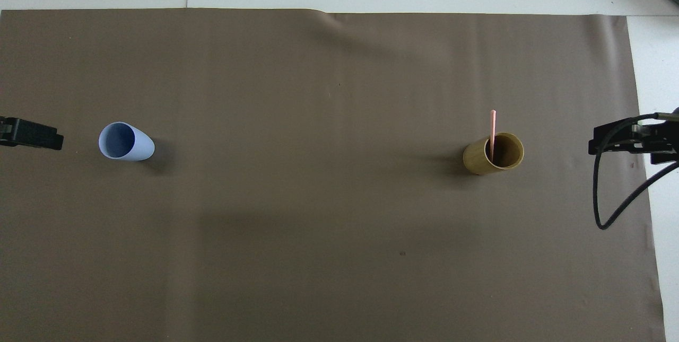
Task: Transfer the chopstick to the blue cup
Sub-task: 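Reach the left gripper to the white-blue cup and grasp its rim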
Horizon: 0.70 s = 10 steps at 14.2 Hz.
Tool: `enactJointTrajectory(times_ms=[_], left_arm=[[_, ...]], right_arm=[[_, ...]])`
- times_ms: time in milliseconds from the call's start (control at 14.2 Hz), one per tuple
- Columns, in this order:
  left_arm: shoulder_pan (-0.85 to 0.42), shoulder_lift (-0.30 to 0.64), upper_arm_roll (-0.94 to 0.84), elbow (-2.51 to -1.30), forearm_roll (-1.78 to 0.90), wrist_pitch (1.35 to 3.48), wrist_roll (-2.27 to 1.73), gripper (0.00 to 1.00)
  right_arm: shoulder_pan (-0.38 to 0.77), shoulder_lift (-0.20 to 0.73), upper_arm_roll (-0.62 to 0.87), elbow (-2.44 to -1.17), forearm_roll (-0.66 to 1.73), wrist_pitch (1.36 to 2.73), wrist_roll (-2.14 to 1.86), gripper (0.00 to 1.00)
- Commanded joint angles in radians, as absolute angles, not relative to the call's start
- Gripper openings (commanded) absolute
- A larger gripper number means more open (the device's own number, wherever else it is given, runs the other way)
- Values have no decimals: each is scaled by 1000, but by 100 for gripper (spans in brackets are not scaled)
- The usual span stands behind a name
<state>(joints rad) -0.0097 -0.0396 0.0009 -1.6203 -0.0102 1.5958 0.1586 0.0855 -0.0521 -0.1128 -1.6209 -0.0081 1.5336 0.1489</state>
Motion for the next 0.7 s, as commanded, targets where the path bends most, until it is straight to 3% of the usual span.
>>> enactJointTrajectory(times_ms=[0, 281, 633], left_arm=[[6, -60, -5, -1754, -6, 1728, 172, 100], [43, -37, -5, -1867, -6, 1905, 172, 100], [87, 69, -5, -1962, -8, 2126, 210, 98]], right_arm=[[74, -54, -110, -1623, 14, 1540, 160, 100], [72, -54, -110, -1624, 14, 1542, 150, 100], [57, -54, -115, -1626, 14, 1545, 52, 100]])
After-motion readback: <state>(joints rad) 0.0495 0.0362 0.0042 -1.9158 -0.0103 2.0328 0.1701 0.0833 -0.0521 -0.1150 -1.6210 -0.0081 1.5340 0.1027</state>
